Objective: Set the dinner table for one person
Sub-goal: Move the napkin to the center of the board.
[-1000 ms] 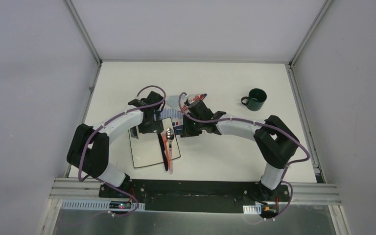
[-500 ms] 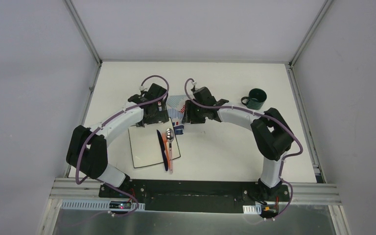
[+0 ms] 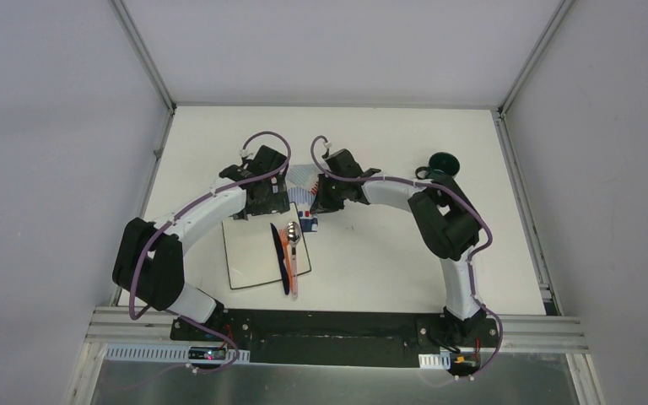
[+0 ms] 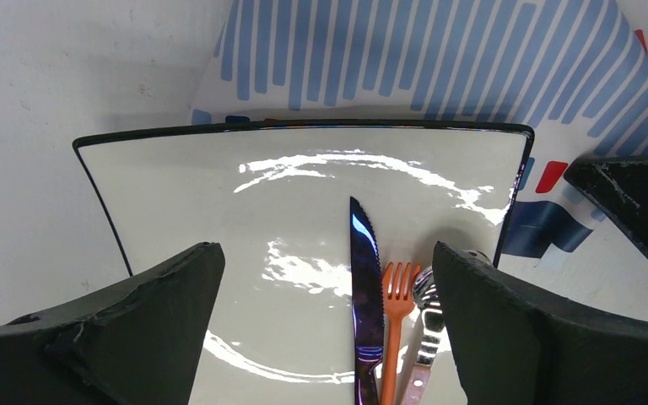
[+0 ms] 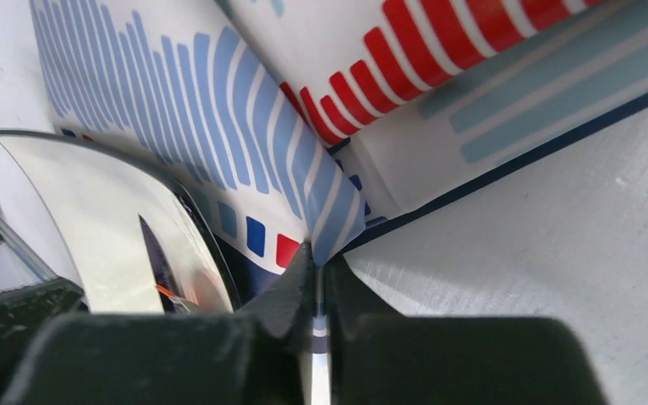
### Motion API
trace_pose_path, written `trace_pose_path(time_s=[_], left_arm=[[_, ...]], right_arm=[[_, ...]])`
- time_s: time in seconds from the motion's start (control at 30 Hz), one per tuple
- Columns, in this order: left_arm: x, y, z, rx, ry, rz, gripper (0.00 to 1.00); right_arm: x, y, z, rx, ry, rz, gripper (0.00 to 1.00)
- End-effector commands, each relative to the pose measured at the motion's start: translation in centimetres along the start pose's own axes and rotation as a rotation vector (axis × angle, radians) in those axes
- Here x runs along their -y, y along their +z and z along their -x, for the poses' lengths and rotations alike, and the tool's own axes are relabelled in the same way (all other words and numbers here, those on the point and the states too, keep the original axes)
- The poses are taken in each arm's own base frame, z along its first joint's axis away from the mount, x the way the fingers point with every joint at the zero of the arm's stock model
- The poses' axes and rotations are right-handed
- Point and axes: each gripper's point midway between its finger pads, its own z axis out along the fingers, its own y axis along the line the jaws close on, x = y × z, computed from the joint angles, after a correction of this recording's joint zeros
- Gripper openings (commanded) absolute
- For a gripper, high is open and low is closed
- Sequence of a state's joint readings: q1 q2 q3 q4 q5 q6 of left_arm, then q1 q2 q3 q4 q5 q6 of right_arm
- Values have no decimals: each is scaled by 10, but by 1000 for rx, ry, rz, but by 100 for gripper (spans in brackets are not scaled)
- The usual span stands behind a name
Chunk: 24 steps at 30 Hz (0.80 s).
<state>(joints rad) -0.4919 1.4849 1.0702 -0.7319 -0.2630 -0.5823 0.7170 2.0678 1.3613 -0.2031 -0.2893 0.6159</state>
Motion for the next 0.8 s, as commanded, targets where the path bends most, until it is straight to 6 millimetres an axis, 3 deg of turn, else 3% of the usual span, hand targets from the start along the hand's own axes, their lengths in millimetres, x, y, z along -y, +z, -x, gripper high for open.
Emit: trace_pose_path(time_s=[0.0, 0.27, 0.53, 0.77], left_arm=[[4, -6, 11, 59, 10, -25, 99], [16, 1, 8, 46, 19, -72, 99], [20, 2, 8, 45, 30, -84, 98], [23, 5, 5, 37, 36, -85, 97]], right_arm=[[-10, 4, 15, 30, 11, 36, 0], [12, -8, 40, 86, 31, -29, 0], [43, -34, 70, 153, 82, -82, 0], [65, -56, 81, 192, 99, -146, 0]])
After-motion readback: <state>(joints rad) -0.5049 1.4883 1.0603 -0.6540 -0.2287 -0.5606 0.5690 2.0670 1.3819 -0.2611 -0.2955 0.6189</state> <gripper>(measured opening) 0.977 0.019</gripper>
